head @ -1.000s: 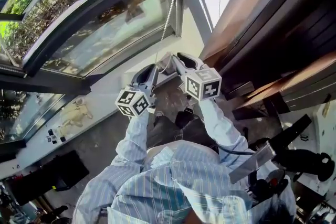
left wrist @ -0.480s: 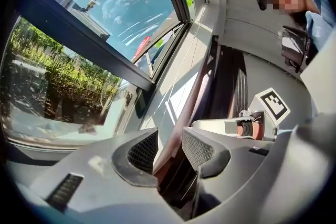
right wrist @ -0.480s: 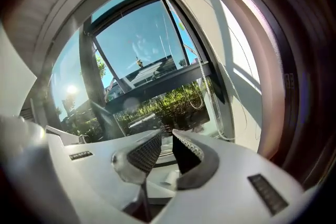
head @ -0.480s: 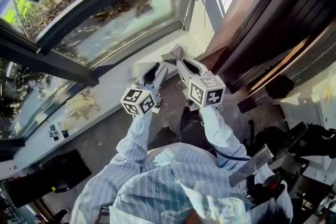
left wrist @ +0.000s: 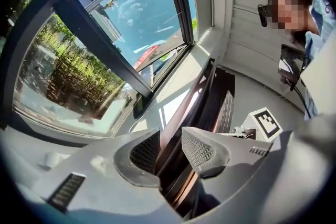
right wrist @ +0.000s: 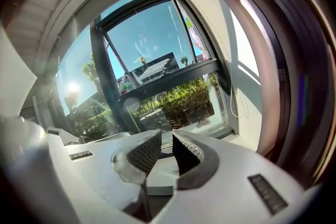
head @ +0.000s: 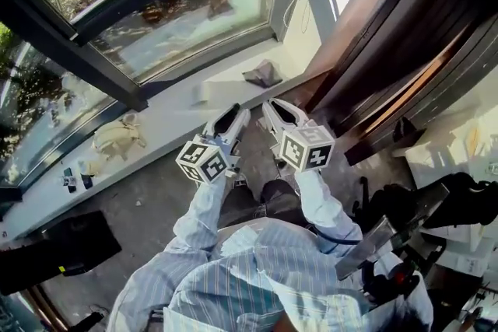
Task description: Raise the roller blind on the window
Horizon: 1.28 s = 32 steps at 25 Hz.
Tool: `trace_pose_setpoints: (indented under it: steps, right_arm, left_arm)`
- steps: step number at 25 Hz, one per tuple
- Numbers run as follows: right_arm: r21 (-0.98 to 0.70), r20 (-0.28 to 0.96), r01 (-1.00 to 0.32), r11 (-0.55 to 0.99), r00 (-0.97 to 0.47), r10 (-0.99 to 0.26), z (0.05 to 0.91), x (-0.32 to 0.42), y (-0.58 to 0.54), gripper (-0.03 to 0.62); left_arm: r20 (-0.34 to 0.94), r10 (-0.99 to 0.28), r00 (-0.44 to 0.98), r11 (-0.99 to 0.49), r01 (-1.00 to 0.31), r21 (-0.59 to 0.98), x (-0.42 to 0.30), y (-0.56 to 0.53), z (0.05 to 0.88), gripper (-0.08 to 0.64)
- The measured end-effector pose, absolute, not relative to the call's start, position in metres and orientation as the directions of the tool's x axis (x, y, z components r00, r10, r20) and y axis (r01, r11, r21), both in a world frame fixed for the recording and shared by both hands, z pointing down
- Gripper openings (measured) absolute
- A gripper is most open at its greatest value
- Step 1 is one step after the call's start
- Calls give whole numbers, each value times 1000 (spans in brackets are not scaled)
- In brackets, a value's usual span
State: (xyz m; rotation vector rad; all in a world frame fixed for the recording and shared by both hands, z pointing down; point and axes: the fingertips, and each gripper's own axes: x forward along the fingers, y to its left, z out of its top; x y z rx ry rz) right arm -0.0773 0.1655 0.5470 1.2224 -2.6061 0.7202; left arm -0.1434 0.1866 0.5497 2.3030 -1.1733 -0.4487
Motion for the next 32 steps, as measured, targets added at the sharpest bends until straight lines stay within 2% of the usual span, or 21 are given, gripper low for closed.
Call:
trace_pose_setpoints:
  steps: [7, 14, 32]
  right_arm:
    - [-343, 321, -702, 624, -712, -624, 537, -76, 203, 69]
    - [-312, 322, -668, 675, -743, -587, 532, -44, 246, 69]
    - [-279, 327, -637, 719, -767, -552, 532, 1, 315, 69]
  left_arm:
    - [-61, -848, 527, -467, -688, 556, -135, 229, 536, 129]
    - [-66, -880, 471, -419, -703, 574, -103, 266, 529, 129]
    - [-68, -907, 416, -378, -730, 570, -59, 337, 517, 129]
